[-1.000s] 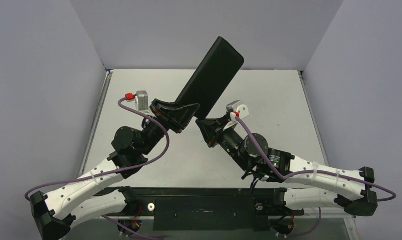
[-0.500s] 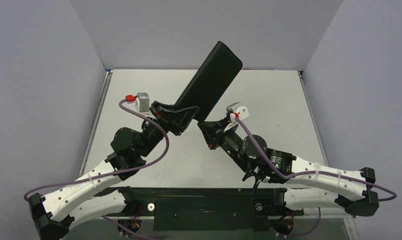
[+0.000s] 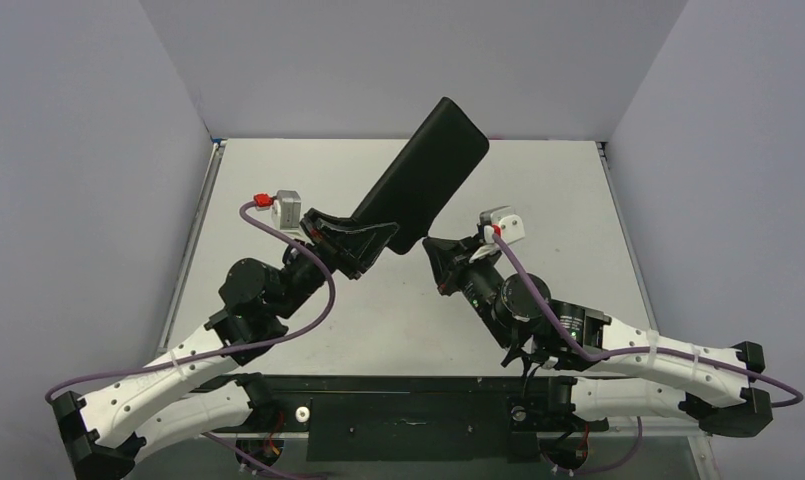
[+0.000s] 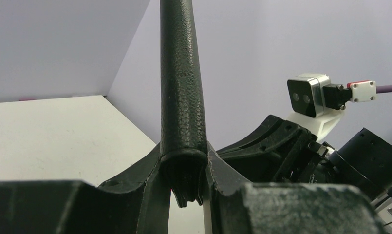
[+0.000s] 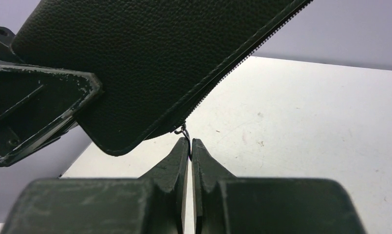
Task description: Sort the hair-cutting tools
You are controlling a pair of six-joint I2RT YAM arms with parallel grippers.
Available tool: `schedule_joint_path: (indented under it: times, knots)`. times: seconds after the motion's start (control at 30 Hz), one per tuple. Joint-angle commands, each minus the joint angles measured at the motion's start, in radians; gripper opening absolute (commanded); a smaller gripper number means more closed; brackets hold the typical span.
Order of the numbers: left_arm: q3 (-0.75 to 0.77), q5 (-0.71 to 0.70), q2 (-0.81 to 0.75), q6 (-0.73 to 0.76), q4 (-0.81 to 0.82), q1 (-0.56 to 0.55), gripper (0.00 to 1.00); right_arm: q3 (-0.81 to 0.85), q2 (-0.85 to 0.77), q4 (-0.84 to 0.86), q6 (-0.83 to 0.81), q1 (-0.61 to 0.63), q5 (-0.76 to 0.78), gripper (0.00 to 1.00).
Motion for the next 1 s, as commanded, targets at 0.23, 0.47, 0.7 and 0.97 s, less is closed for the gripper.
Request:
schedule_joint_path:
  times: [0.23, 0.47, 0.7, 0.97]
  knots:
    - [0.075, 0.046, -0.127, -0.003, -0.068, 0.011, 0.00, -0.002, -0.083, -0.082, -0.130, -0.059, 0.280, 0.00]
    - [0.054, 0.074, -0.180, 0.017, -0.212, 0.011, 0.00, -0.030, -0.160, -0.130, -0.156, -0.086, 0.315, 0.00]
    - [0.058, 0.106, -0.224, 0.039, -0.326, 0.013, 0.00, -0.075, -0.219, -0.212, -0.153, -0.088, 0.337, 0.00]
    - [0.131, 0.198, -0.193, 0.056, -0.487, 0.013, 0.00, -0.088, -0.272, -0.272, -0.188, -0.088, 0.328, 0.00]
